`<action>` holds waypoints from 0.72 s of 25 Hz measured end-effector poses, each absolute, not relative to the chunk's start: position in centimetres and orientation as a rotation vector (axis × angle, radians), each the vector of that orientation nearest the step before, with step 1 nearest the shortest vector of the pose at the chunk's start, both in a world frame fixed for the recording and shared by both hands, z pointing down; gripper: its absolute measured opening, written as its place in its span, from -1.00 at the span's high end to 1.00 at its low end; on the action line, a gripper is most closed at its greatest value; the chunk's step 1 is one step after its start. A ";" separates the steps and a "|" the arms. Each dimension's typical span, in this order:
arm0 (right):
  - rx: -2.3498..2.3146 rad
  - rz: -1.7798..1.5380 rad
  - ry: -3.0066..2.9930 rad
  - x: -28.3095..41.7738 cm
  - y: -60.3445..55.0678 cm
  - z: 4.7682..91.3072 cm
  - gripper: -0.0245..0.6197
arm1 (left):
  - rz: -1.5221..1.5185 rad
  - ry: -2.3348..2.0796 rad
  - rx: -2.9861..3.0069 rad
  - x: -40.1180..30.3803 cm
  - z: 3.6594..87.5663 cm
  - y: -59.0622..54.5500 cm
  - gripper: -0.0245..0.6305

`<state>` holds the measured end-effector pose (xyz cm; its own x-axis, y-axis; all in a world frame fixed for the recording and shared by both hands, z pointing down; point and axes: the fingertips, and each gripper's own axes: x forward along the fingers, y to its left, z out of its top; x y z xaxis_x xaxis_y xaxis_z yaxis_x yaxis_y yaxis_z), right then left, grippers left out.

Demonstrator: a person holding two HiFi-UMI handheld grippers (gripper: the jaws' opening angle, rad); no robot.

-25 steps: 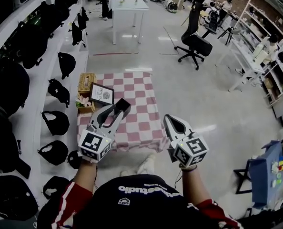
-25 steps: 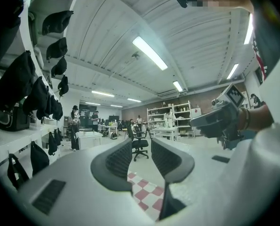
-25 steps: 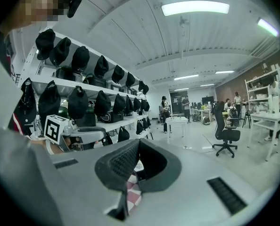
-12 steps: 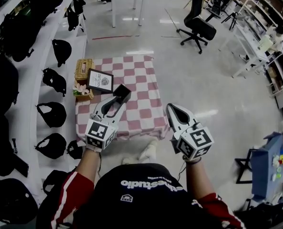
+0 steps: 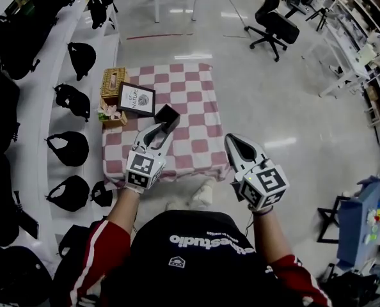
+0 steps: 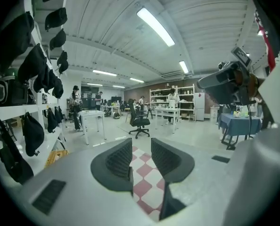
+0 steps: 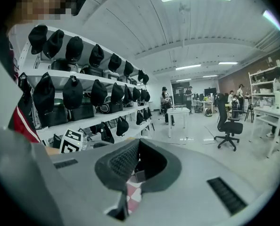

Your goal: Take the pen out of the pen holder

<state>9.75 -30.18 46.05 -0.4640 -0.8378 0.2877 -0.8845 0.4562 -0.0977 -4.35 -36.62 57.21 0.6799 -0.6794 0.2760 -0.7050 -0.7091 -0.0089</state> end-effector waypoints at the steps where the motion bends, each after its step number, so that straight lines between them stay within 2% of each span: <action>1: 1.501 0.355 -2.504 9.9 -30.4 46.4 0.92 | 0.414 -1.147 2.786 -4.2 57.9 -36.8 0.57; 18: 1.441 0.484 -2.476 10.1 -33.6 52.0 0.92 | 0.707 -1.123 2.707 -3.2 68.3 -40.9 0.57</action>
